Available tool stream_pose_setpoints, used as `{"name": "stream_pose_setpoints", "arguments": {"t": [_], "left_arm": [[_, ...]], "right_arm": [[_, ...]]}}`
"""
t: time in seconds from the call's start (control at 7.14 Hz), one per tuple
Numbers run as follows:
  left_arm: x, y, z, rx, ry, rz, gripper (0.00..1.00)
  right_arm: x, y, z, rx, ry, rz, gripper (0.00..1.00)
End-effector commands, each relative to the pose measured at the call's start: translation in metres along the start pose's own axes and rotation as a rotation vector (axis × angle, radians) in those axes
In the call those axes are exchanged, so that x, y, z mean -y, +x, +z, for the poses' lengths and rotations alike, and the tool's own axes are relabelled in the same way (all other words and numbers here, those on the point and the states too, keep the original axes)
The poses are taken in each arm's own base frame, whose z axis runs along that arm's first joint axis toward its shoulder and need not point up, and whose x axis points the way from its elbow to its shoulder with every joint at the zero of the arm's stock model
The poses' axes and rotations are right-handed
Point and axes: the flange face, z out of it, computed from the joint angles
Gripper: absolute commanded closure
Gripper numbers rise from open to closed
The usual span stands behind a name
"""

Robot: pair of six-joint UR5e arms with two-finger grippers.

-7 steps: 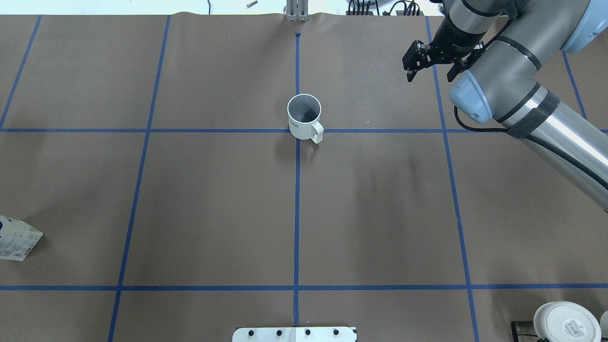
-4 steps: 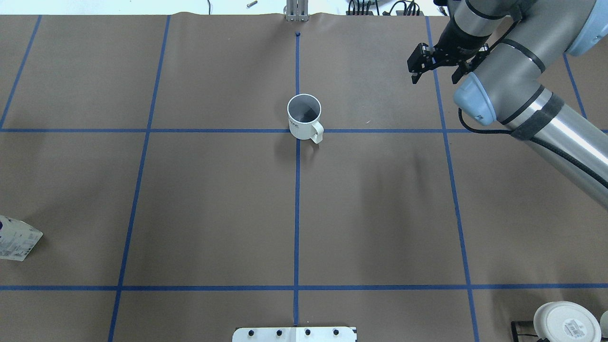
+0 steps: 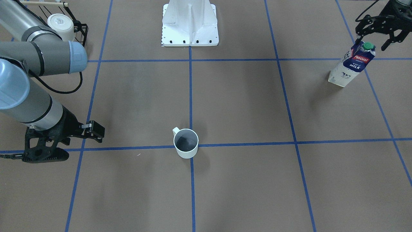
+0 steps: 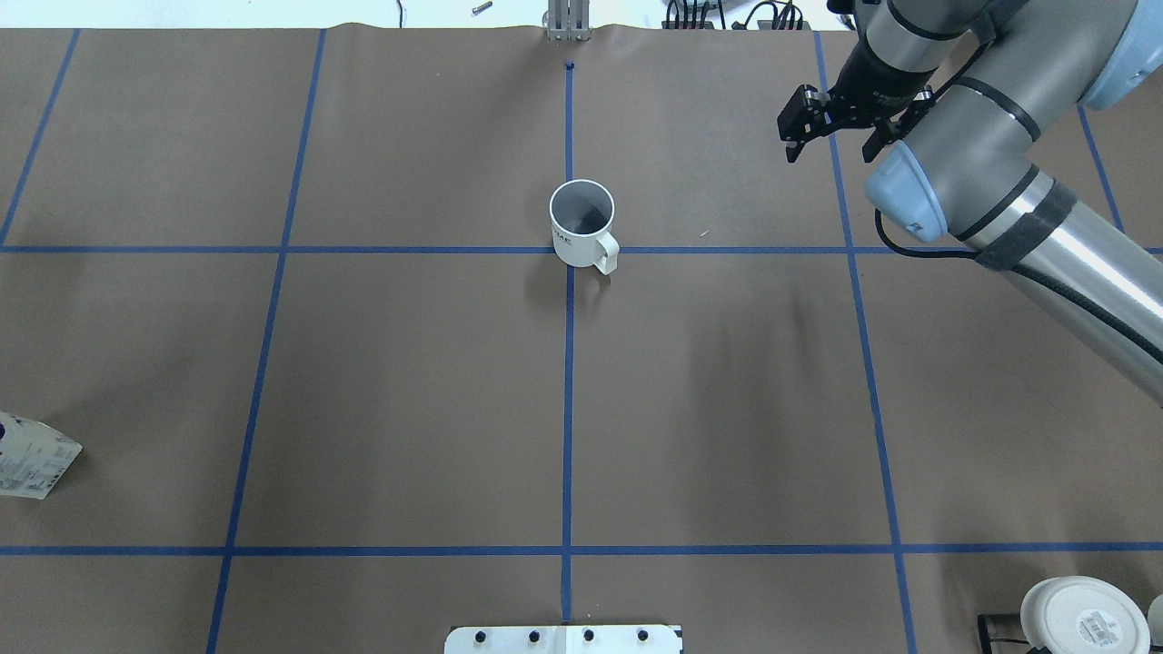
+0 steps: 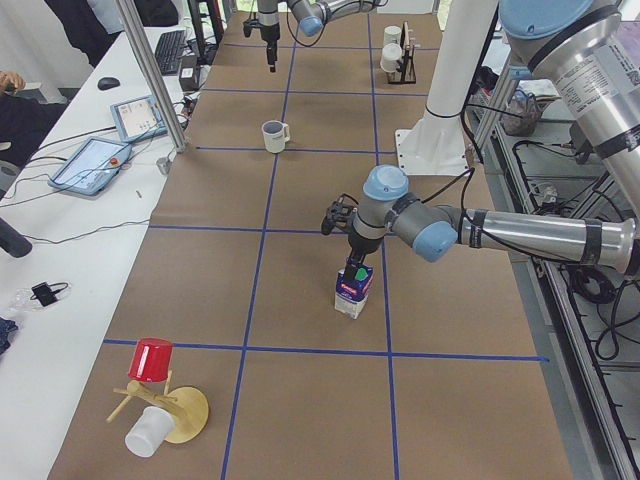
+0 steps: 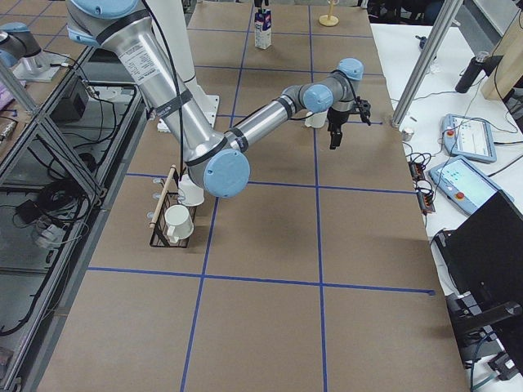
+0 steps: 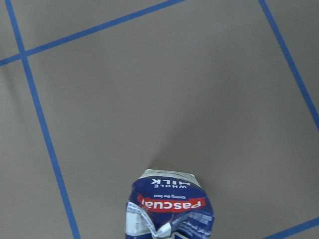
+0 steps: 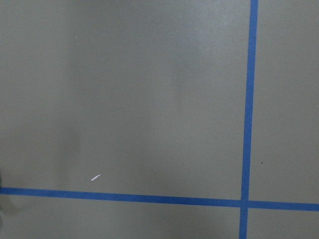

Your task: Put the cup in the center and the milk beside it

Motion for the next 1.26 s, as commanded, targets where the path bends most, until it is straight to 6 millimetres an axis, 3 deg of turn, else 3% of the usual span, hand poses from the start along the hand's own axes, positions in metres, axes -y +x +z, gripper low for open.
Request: {"name": "stream_pose_setpoints", "arguments": {"t": [0.0, 0.56, 1.12], "left_arm": [[0.001, -0.004, 0.011, 0.005, -0.013, 0.000, 0.02], [0.006, 0.003, 0.030, -0.011, -0.042, 0.026, 0.02], [-0.001, 0.005, 0.044, -0.028, -0.087, 0.038, 0.02]], "right_arm": [[0.000, -0.001, 0.001, 0.000, -0.001, -0.001, 0.00], [-0.001, 0.000, 0.002, -0.002, -0.002, -0.001, 0.00], [-0.001, 0.000, 0.002, -0.002, -0.002, 0.008, 0.00]]}}
